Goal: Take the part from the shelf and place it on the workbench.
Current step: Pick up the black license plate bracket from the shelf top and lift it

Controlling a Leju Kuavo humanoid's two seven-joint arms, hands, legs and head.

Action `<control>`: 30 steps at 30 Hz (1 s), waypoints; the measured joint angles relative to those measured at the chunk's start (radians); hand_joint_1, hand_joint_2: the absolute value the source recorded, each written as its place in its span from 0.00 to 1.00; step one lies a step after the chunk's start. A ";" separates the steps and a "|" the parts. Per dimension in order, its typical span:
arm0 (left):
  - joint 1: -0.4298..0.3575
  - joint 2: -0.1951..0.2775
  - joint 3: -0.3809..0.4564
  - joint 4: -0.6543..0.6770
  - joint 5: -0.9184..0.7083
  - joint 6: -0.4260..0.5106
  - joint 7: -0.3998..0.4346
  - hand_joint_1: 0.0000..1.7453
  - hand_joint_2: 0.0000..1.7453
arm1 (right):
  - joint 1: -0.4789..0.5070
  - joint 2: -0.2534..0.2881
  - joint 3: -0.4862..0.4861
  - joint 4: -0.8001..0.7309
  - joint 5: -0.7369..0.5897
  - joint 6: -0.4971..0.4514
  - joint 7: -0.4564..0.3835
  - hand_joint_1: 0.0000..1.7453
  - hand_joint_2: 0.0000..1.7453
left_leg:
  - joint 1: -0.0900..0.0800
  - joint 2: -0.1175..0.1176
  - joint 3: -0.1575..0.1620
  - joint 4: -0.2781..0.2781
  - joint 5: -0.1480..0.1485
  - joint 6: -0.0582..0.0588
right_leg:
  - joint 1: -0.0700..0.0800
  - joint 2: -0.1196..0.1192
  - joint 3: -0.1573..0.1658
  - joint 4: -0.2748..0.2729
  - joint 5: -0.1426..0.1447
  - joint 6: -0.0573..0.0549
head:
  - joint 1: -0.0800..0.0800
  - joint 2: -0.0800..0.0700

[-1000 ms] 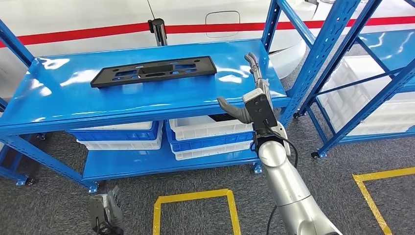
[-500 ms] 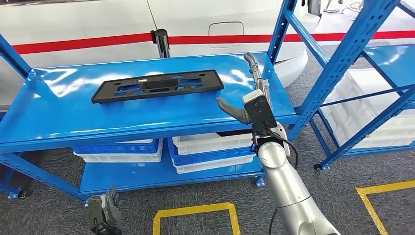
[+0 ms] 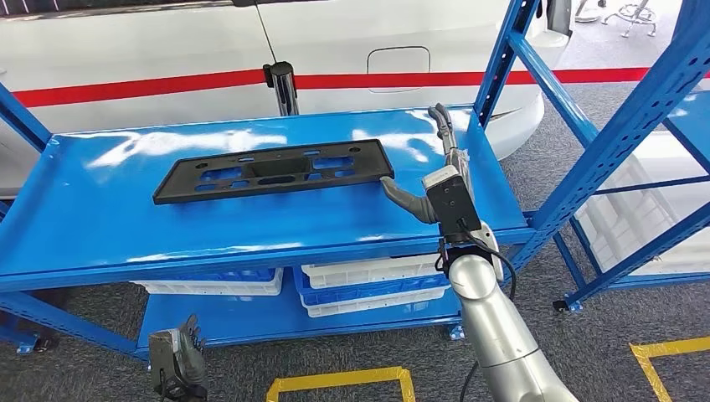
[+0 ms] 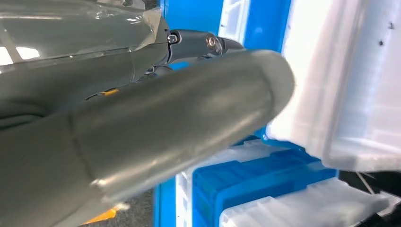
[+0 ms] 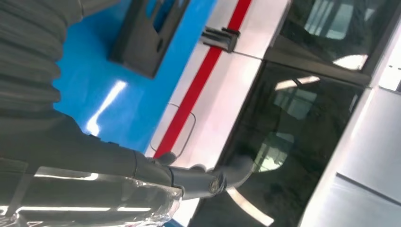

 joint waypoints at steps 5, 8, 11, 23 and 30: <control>-0.001 0.001 0.000 -0.001 -0.005 0.013 0.000 0.00 0.00 | 0.013 0.000 -0.001 -0.015 0.001 -0.001 0.000 0.00 1.00 | 0.021 0.011 -0.194 0.243 -0.046 -0.033 | -0.007 0.004 0.048 -0.006 -0.036 -0.025 | -0.004 0.000; -0.001 0.004 0.001 0.004 0.001 0.043 0.000 0.00 0.00 | 0.024 0.000 -0.002 -0.018 0.001 -0.001 0.000 0.00 1.00 | 0.033 0.015 -0.221 0.183 -0.071 -0.043 | -0.008 0.008 0.084 -0.006 -0.064 -0.019 | -0.004 0.000; 0.000 0.013 0.013 0.035 0.023 0.132 0.014 0.00 0.00 | 0.028 0.001 -0.001 -0.022 0.002 -0.001 0.001 0.00 1.00 | 0.034 0.016 -0.169 -0.001 0.075 -0.036 | -0.006 0.012 0.117 -0.004 -0.093 -0.007 | -0.005 0.000; 0.138 0.093 0.122 0.224 0.076 0.459 0.622 0.00 0.00 | 0.072 -0.031 -0.003 -0.076 -0.020 -0.031 0.021 0.00 1.00 | 0.025 0.010 -0.088 -0.053 0.077 0.013 | 0.000 0.007 -0.062 0.252 -0.187 0.034 | 0.000 0.000; 0.186 0.100 0.147 0.267 0.097 0.443 0.866 0.00 0.00 | 0.065 -0.057 0.002 -0.083 -0.034 -0.034 0.023 0.00 1.00 | 0.023 -0.005 -0.065 -0.040 0.042 -0.011 | 0.001 0.003 0.015 0.018 -0.041 0.022 | -0.001 0.000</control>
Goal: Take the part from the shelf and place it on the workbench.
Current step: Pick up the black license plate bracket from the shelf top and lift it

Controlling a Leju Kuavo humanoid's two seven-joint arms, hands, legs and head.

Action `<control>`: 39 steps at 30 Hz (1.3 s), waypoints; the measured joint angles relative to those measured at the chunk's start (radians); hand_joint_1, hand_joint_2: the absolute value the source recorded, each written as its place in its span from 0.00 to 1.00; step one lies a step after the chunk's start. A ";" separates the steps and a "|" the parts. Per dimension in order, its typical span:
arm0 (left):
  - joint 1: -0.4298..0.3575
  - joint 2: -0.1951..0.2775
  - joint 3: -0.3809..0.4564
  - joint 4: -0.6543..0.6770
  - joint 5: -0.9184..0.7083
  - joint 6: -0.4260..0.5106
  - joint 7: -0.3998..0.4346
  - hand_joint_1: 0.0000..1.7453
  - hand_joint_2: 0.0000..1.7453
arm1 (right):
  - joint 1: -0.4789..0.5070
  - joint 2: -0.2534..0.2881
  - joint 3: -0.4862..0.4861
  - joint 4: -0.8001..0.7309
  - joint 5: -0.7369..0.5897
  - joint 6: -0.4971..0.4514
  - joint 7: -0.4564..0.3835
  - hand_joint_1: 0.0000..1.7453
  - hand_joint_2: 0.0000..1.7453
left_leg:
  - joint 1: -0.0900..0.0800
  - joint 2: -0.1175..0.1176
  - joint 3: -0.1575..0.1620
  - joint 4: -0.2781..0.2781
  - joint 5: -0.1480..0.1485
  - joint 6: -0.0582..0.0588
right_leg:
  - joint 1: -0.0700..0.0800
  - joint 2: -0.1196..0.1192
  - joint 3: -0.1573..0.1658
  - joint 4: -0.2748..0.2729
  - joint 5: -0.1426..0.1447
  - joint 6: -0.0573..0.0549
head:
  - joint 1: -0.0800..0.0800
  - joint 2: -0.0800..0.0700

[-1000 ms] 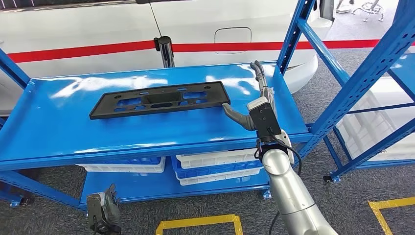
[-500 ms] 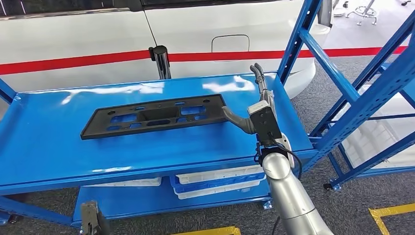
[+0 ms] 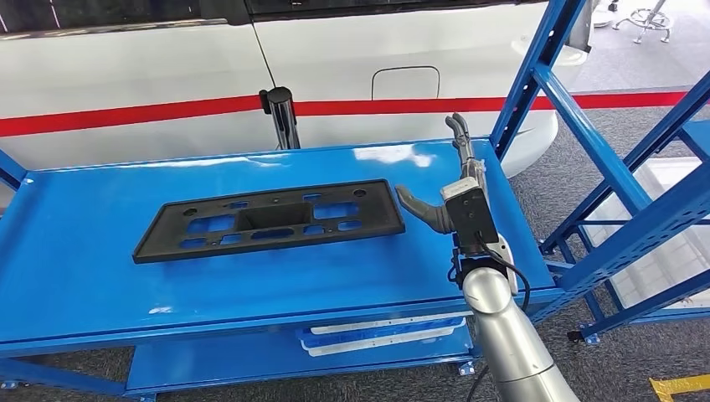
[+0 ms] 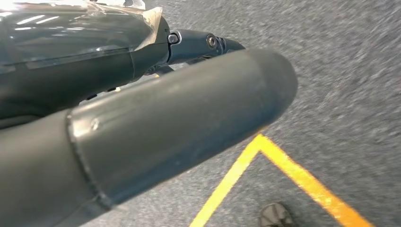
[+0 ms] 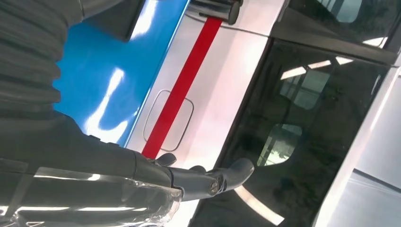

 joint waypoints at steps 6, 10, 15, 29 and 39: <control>0.002 0.005 0.004 0.008 0.001 0.001 0.016 0.00 0.00 | -0.002 -0.004 0.003 0.000 -0.004 0.000 0.000 0.00 1.00 | 0.003 0.002 0.014 -0.011 -0.004 0.002 | 0.000 0.003 0.006 -0.001 -0.004 -0.008 | 0.000 0.000; 0.002 0.007 0.004 0.008 -0.013 -0.006 0.030 0.00 0.00 | -0.002 -0.008 0.004 0.000 -0.003 0.001 -0.002 0.00 1.00 | 0.004 0.002 0.018 -0.016 -0.004 0.002 | 0.000 0.004 0.008 -0.001 -0.006 -0.011 | 0.000 0.000; 0.004 0.007 -0.012 0.008 -0.063 -0.088 0.026 0.00 0.00 | 0.004 -0.013 0.050 -0.006 0.050 0.008 -0.016 0.00 1.00 | 0.004 0.003 0.020 -0.017 -0.005 0.001 | 0.002 0.004 0.009 -0.001 -0.007 -0.019 | 0.000 0.000; -0.001 -0.015 -0.047 0.008 -0.090 -0.130 -0.054 0.00 0.00 | 0.096 0.060 0.357 -0.035 0.422 0.023 0.090 0.00 1.00 | 0.000 0.006 0.020 -0.017 -0.011 -0.013 | 0.000 0.005 0.010 -0.001 -0.010 -0.021 | 0.001 0.000; -0.003 -0.049 -0.055 0.008 -0.079 -0.101 -0.045 0.00 0.00 | -0.007 0.163 0.433 0.176 0.531 0.056 0.148 0.00 1.00 | -0.004 0.006 0.022 -0.017 -0.011 -0.013 | -0.004 0.005 0.010 -0.001 -0.010 -0.021 | 0.000 0.000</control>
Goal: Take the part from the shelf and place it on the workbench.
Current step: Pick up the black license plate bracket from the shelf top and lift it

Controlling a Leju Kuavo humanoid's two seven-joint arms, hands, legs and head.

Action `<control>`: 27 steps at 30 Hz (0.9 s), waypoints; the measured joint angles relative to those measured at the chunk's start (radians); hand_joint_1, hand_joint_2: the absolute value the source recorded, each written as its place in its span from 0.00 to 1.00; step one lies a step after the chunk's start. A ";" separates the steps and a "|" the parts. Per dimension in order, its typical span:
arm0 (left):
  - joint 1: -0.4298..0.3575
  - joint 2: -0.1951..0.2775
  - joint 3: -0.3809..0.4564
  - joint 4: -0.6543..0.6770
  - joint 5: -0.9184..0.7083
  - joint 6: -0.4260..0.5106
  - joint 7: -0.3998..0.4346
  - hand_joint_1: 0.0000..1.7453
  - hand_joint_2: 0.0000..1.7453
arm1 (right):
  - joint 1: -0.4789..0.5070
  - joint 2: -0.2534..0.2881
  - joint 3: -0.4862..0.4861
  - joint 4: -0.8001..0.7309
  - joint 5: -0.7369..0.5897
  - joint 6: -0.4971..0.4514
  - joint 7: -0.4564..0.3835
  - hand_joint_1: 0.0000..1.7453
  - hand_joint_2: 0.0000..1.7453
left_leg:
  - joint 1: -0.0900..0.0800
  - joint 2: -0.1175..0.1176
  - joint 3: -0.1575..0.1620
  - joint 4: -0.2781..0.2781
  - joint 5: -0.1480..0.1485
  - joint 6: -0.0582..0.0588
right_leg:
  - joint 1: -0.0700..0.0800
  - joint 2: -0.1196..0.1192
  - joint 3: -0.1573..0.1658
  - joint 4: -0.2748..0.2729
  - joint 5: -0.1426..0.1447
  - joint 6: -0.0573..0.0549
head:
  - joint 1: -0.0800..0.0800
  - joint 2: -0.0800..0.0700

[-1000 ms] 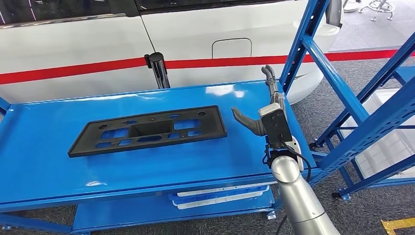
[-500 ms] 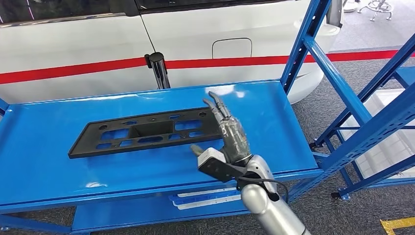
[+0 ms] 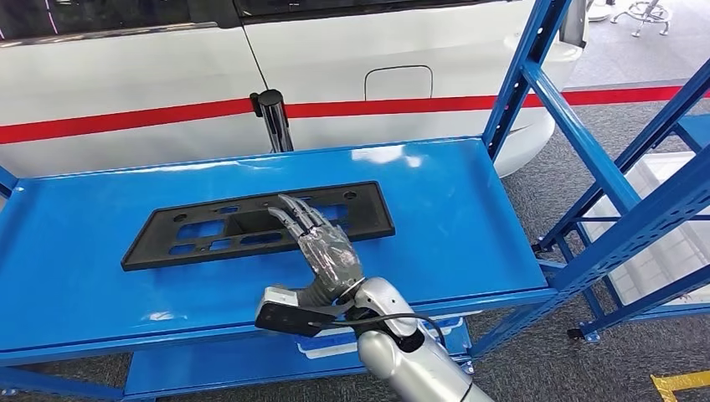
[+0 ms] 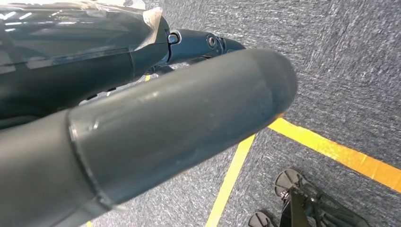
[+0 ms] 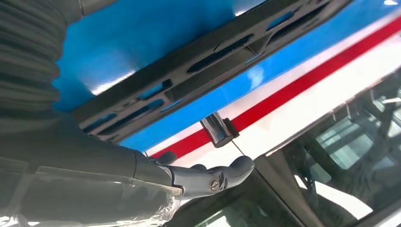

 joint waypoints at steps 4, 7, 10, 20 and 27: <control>-0.001 -0.011 0.001 0.000 0.008 0.003 0.000 0.00 0.00 | -0.071 0.055 0.011 0.132 0.097 -0.040 0.045 0.00 1.00 | 0.000 0.000 0.000 0.000 0.000 0.000 | 0.000 0.000 0.000 0.000 0.000 0.000 | 0.000 0.000; -0.002 -0.017 0.002 0.000 0.005 0.003 0.000 0.00 0.00 | -0.130 0.089 0.009 0.249 0.163 -0.084 0.074 0.00 1.00 | 0.000 0.000 0.000 0.000 0.000 0.000 | 0.000 0.000 0.000 0.000 0.000 0.000 | 0.000 0.000; -0.002 -0.021 0.001 0.000 0.003 0.002 -0.003 0.00 0.00 | -0.171 0.113 -0.003 0.342 0.219 -0.110 0.098 0.00 1.00 | 0.000 0.000 0.001 0.000 0.000 0.000 | 0.000 0.000 0.000 0.000 0.000 0.000 | 0.000 0.000; -0.003 -0.027 0.003 0.000 0.006 0.003 -0.019 0.00 0.00 | -0.217 0.146 -0.070 0.509 0.299 -0.122 0.139 0.78 1.00 | 0.000 0.000 0.001 0.000 0.000 0.000 | 0.000 0.000 0.000 0.000 0.000 0.000 | 0.000 0.000; -0.003 -0.027 0.009 0.000 0.009 -0.007 -0.049 0.00 0.00 | -0.218 0.147 -0.083 0.535 0.333 -0.130 0.134 0.97 1.00 | 0.000 0.000 0.001 0.000 0.000 0.000 | 0.000 0.000 0.000 0.000 0.000 0.000 | 0.000 0.000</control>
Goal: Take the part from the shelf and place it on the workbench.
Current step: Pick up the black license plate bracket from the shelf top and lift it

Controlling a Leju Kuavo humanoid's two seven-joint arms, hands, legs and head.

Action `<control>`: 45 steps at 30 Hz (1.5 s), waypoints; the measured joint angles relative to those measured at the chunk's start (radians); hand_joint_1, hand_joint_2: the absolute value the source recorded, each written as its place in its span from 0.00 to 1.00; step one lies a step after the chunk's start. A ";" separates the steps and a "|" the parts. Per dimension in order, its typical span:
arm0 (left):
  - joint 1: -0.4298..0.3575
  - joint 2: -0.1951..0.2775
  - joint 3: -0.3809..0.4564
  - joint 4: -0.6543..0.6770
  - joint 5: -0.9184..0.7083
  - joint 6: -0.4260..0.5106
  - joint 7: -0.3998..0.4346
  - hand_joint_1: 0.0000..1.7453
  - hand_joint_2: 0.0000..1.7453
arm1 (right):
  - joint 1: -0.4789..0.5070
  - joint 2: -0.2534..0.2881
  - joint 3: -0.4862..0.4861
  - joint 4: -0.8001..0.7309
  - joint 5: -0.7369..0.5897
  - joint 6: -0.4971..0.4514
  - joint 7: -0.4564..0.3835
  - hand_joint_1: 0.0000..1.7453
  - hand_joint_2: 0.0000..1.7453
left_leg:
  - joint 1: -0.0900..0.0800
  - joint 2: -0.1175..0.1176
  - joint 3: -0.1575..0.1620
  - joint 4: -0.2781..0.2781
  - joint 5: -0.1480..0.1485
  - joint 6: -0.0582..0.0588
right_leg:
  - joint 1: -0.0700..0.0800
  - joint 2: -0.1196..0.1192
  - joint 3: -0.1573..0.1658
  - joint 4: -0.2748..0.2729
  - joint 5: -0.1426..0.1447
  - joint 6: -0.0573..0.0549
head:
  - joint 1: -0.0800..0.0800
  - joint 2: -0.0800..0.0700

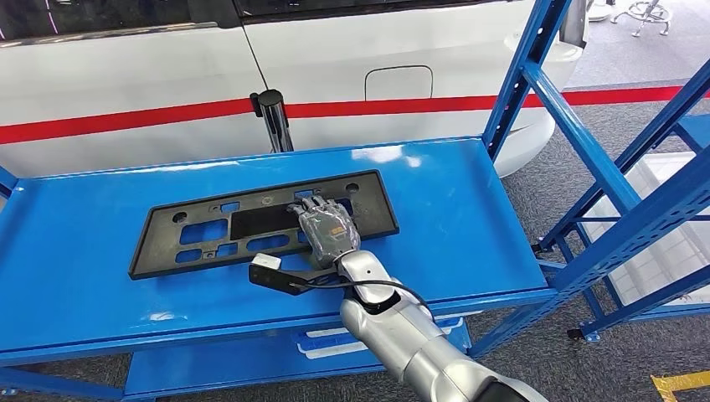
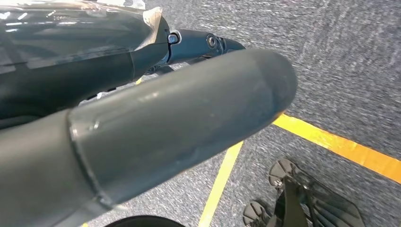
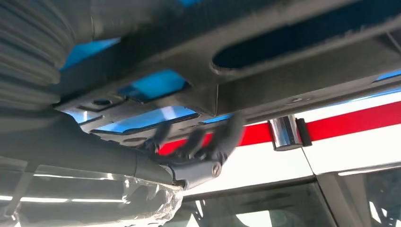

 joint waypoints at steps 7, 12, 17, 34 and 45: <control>0.000 0.000 0.002 0.000 0.000 -0.004 -0.018 0.00 0.00 | 0.000 0.000 0.000 0.001 0.026 -0.013 -0.009 0.99 1.00 | 0.000 0.000 0.000 0.000 0.000 0.000 | 0.000 0.000 0.000 0.000 0.000 0.000 | 0.000 0.000; -0.001 0.000 0.007 0.000 0.000 -0.012 -0.037 0.00 0.00 | 0.009 -0.002 -0.006 -0.015 0.049 -0.017 -0.021 1.00 1.00 | 0.000 0.000 0.001 0.000 0.000 0.000 | 0.000 0.000 0.000 0.000 0.000 0.000 | 0.000 0.000; 0.000 0.000 0.011 0.000 -0.005 -0.026 -0.117 0.00 0.00 | 0.040 -0.008 -0.033 -0.079 0.060 -0.017 -0.035 1.00 1.00 | 0.000 0.000 0.000 0.000 0.000 0.000 | 0.000 0.000 0.000 0.000 0.000 0.000 | 0.000 0.000; -0.016 0.003 0.037 -0.007 -0.050 -0.233 -0.511 0.00 0.50 | 0.240 -0.084 -0.166 -0.659 0.008 -0.052 -0.144 1.00 1.00 | 0.000 0.000 0.000 0.001 0.000 0.000 | -0.001 0.001 -0.001 0.000 0.000 0.000 | 0.000 0.000; -0.086 0.008 -0.014 -0.017 -0.131 -0.291 -0.508 0.00 1.00 | 0.337 -0.186 -0.224 -1.041 -0.083 -0.119 -0.188 1.00 1.00 | -0.001 0.001 0.000 0.001 -0.001 0.001 | -0.002 0.003 0.000 0.000 0.000 0.000 | 0.000 0.000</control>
